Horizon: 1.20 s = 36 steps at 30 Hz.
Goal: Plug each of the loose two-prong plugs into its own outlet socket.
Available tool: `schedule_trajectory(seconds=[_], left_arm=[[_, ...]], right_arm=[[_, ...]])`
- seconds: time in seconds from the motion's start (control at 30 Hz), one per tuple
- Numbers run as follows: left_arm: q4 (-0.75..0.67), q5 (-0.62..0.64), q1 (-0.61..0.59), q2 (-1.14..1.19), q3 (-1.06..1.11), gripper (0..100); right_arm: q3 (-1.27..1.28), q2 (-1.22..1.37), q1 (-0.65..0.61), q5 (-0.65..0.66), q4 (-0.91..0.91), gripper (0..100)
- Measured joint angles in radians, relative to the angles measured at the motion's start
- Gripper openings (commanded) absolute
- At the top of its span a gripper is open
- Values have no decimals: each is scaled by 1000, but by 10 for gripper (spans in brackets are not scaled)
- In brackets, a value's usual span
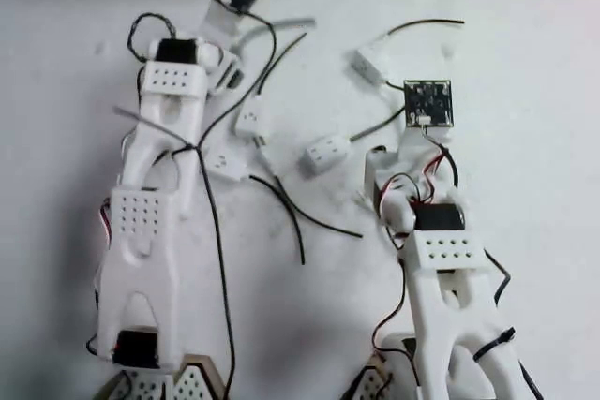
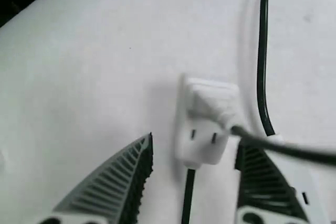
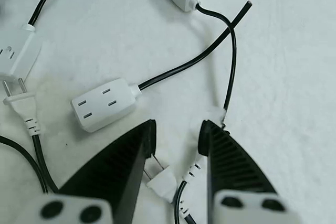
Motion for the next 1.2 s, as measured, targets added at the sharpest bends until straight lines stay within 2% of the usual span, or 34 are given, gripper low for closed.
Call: schedule_trajectory(seconds=[0.27,0.57,0.73,0.87,1.2], left_arm=[[293,26,2,41,-370,290],[519,26,57,58,-419,291],[528,26,103,150,-377,291],[479,28,121,236,-351,291],[382,87,118,250,-342,273]], right_arm=[[0,0,0,0,0,134],[0,0,0,0,0,134],[0,0,0,0,0,134],[0,0,0,0,0,134],[0,0,0,0,0,135]])
